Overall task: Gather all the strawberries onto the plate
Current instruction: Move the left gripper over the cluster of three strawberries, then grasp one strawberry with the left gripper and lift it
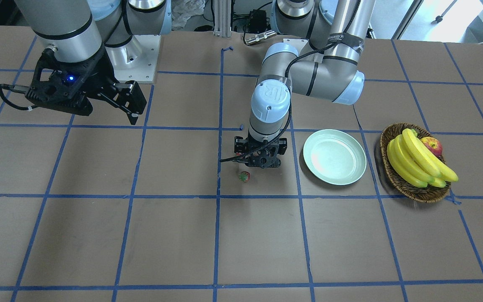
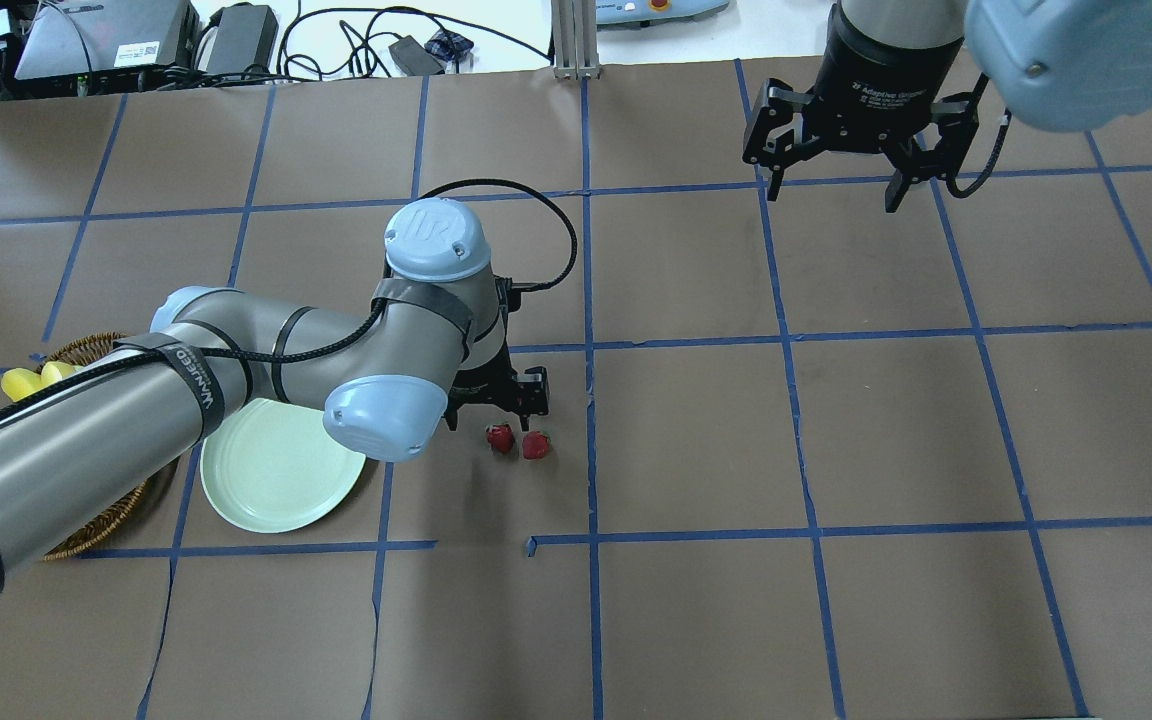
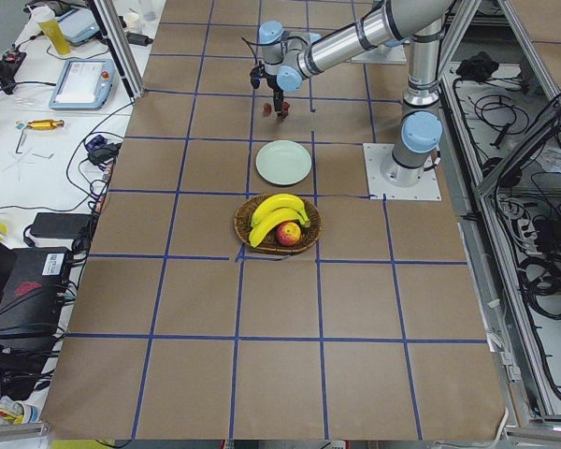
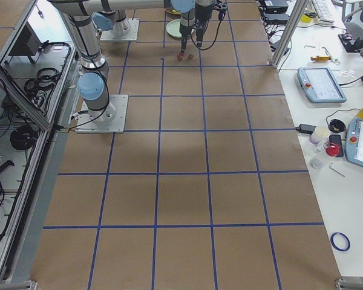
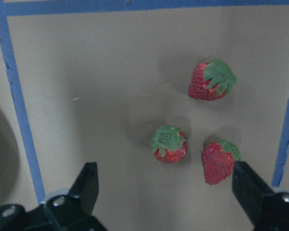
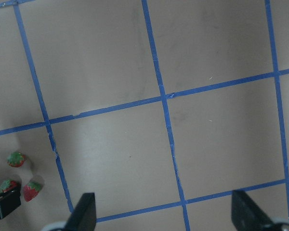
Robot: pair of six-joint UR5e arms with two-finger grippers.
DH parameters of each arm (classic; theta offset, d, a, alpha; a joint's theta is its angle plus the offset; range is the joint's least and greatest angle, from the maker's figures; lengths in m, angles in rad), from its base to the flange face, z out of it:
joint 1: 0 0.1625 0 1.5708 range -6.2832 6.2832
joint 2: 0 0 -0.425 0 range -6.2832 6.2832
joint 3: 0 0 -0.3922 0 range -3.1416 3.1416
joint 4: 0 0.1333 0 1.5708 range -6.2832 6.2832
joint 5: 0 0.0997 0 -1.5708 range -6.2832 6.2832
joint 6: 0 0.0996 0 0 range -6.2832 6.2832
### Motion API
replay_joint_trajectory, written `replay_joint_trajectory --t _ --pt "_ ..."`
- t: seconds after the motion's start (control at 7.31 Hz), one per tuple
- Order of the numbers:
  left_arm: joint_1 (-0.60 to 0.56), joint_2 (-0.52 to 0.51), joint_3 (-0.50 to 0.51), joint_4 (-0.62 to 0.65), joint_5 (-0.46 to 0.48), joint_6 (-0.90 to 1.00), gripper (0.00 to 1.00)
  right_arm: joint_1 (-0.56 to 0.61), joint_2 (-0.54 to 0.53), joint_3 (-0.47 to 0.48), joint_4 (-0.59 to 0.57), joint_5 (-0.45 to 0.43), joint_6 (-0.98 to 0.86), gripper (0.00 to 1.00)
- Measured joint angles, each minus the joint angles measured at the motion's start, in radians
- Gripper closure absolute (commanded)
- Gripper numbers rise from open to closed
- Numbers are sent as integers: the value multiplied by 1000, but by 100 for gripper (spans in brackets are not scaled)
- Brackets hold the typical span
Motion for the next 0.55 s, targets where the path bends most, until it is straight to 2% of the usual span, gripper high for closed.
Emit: replay_joint_trajectory --t 0.14,0.27,0.41,0.55 --pt "0 -15 -3 2 0 -1 50 0 0 0 0 0 0 0" --pt "-1 -25 -4 3 0 -5 66 0 0 0 0 0 0 0" --pt "-1 -32 -4 3 -1 -7 77 0 0 0 0 0 0 0" --pt "-1 -36 -6 2 0 -9 83 0 0 1 0 0 0 0"
